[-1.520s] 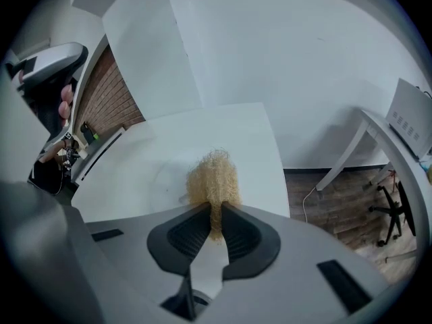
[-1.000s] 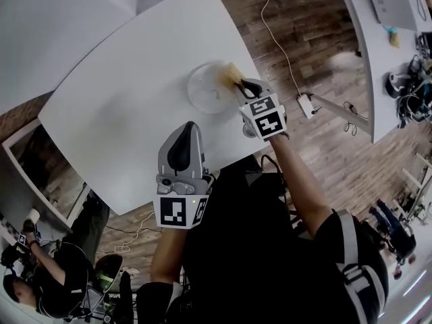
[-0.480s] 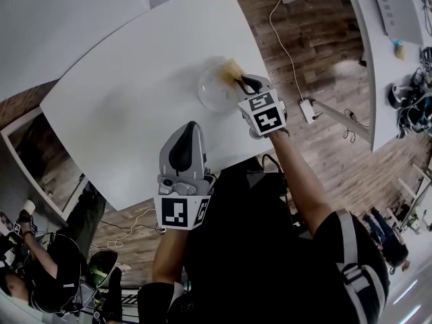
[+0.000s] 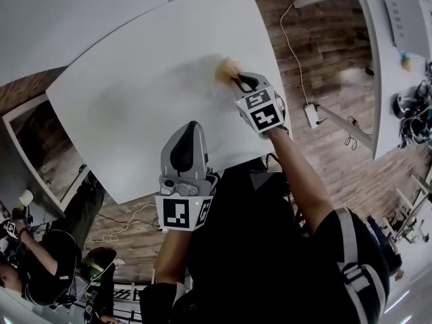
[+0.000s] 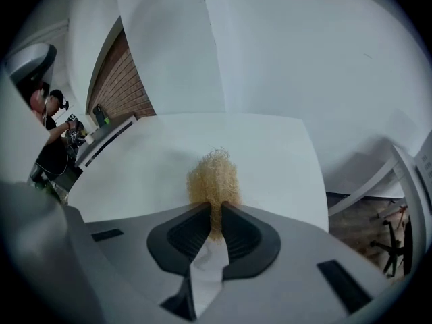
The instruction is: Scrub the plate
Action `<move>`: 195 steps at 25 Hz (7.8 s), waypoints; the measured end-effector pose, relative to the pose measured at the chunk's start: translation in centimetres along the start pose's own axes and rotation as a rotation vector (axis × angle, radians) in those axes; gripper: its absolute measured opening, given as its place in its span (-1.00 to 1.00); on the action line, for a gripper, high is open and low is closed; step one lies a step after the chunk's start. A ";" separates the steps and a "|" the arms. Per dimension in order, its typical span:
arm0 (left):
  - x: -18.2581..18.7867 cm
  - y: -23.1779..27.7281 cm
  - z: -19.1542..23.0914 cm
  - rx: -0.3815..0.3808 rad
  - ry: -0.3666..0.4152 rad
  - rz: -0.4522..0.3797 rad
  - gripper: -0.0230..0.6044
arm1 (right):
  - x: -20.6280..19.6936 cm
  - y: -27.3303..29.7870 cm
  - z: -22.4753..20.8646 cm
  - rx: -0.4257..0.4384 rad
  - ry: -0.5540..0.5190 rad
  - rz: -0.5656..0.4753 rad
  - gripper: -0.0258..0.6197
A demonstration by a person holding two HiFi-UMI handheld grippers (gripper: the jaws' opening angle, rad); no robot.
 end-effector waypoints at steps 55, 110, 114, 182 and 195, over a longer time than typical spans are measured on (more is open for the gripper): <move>-1.5 -1.6 -2.4 -0.119 -0.033 0.036 -0.92 | -5.5 -5.9 0.3 -0.090 0.082 0.039 -0.79; -1.0 -3.1 0.7 -0.031 -0.054 0.017 -0.92 | -3.3 -1.9 3.9 0.012 0.003 0.059 -0.79; -1.1 -2.9 0.2 -0.053 -0.054 0.024 -0.92 | -3.8 -2.8 3.0 -0.019 0.025 0.056 -0.79; 7.0 -6.0 -6.2 -0.365 0.073 -0.098 -0.92 | 7.8 -27.2 11.6 -0.317 0.177 -0.831 -0.79; 7.1 -6.2 -6.6 -0.377 0.078 -0.090 -0.92 | 7.9 -27.6 11.9 -0.315 0.176 -0.840 -0.79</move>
Point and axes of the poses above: the fingertips, and each gripper's own axes: y forward along the fingers, z to its left, x out of its top, the point moved 4 cm from there along -y, backward along the fingers, and after that the axes turned 15 degrees about -z, right-handed, at the moved point
